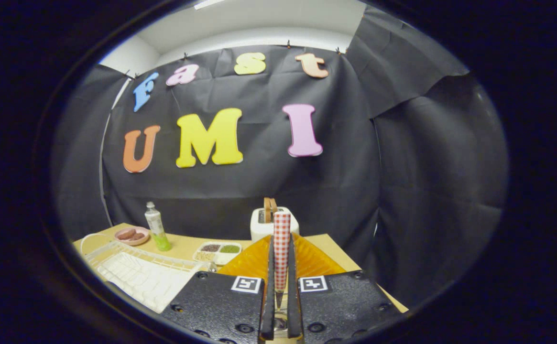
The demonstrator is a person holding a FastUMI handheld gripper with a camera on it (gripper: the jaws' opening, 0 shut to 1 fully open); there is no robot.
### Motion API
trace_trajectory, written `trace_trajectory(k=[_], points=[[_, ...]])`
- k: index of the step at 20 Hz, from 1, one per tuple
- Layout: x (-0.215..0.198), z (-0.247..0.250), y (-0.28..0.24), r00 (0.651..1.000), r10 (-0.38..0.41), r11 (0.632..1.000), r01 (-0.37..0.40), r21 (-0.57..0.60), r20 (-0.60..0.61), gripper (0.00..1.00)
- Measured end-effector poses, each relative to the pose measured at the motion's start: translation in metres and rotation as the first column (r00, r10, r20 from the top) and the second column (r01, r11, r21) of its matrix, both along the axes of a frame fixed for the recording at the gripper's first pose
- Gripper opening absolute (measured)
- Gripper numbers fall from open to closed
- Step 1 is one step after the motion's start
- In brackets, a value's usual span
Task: Take the plate from the dish rack, then take the spoon from the basket and place it into the plate.
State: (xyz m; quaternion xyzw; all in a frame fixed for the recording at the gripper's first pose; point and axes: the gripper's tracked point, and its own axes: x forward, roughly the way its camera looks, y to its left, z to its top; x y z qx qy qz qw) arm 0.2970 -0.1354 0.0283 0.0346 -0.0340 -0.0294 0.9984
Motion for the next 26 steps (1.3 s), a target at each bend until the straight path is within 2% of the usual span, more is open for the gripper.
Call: trace_trajectory(k=[5, 7, 12, 14, 18, 26], points=[[-0.074, 0.05, 0.048, 0.994, 0.031, 0.996, -0.022, -0.09, 0.102, 0.16], [-0.107, 0.063, 0.072, 0.99, 0.059, 0.996, -0.049, -0.077, 0.13, 0.16], [-0.176, 0.06, 0.138, 0.982, 0.122, 0.992, -0.119, -0.029, 0.143, 0.16], [-0.193, 0.042, 0.169, 0.977, 0.161, 0.987, -0.156, -0.048, 0.143, 0.17], [-0.21, -0.012, 0.216, 0.977, 0.163, 0.986, -0.166, 0.011, 0.134, 0.18], [-0.2, -0.106, 0.284, 0.976, 0.195, 0.981, -0.196, 0.0, 0.097, 0.19]])
